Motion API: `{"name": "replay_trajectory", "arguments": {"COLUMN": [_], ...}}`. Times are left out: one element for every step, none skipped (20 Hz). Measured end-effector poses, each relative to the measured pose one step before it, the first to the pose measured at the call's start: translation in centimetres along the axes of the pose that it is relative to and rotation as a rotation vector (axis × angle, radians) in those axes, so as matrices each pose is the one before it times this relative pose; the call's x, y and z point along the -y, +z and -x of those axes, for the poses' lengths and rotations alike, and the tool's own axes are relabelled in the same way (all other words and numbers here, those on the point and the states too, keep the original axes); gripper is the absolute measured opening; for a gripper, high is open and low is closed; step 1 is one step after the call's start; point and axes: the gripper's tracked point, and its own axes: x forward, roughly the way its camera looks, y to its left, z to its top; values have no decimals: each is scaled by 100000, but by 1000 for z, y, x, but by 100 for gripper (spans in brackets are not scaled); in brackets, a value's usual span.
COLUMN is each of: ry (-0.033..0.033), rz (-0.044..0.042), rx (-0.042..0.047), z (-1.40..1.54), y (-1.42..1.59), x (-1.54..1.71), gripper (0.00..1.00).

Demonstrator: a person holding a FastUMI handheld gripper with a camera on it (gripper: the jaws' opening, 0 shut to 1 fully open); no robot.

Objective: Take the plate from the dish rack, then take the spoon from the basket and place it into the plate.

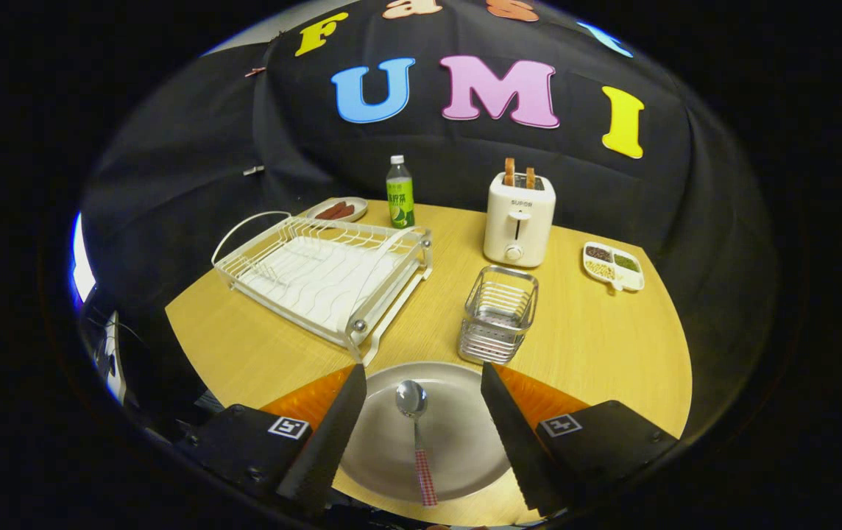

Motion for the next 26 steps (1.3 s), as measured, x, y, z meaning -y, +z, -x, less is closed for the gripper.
{"name": "replay_trajectory", "arguments": {"ry": [-2378,-2211,-2014,-1707,-2134,-3034,-2679,-1654,-2094,-2382,-2199,-1261,-639,-1161,-1496,-954,-574,-764,-444,98,547,48,396,670,504,625], "rz": [626,290,-599,-1292,-1154,-1506,-2733,-3548,-2964,-1742,-879,-476,154,450,-118,-1010,-1225,200,1263,1280,1353,1005,559,347,299,759], "rx": [2916,2869,2718,2933,2391,2342,2690,2886,3055,2950,2675,2727,2503,1837,2302,2365,2598,2598,2302,2003,1484,994,895,1141,1471,1640], "z": [945,978,1056,1069,1074,1086,1129,1127,927,893,738,557,543,463,331,344,268,110,44,158,161,18,140,112,61,-84], "y": [1177,1106,1081,1092,979,951,991,1003,1024,1010,1004,1139,998,949,1027,1225,1262,1051,1055,872,875,680,631,774,691,511], "x": [543,491,484,338,420,521,399,109,202,490,491,227,110,317,410,180,-36,-3,13,-234,-401,-424,-392,-508,-417,-344], "gripper": [98,97,97,97,97,97,97,97,97,97,97,97,97,98,98,98,98,99,99,99,99,99,99,99,99,99]}}
